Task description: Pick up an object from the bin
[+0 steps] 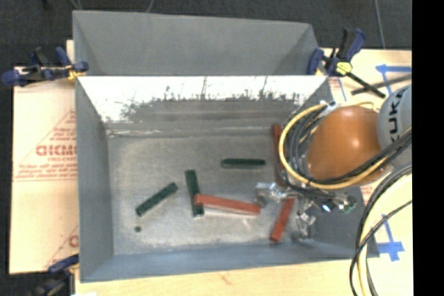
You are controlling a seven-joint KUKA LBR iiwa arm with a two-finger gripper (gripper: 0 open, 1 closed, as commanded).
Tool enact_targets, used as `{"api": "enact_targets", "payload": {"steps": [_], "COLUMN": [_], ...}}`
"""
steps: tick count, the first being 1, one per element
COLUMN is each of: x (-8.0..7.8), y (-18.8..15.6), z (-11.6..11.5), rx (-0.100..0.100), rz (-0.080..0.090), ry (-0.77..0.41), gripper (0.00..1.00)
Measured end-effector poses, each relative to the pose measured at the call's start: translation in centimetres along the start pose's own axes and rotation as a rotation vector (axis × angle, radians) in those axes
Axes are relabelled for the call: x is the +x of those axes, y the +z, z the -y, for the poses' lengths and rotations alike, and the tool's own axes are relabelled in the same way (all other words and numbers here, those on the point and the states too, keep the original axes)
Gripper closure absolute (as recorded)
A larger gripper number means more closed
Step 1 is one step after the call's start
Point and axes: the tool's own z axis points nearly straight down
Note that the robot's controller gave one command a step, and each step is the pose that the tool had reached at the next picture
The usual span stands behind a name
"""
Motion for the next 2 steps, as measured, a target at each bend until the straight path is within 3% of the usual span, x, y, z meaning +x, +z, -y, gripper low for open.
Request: {"api": "enact_targets", "payload": {"steps": [1, 2], "x": [0.0, -1.9], "y": [-0.1, -16.5], "z": [0.0, 0.7], "rx": [0.001, 0.004], "rz": [0.001, 0.003], "ry": [0.0, -0.219], "gripper": [1.0, 1.0]}}
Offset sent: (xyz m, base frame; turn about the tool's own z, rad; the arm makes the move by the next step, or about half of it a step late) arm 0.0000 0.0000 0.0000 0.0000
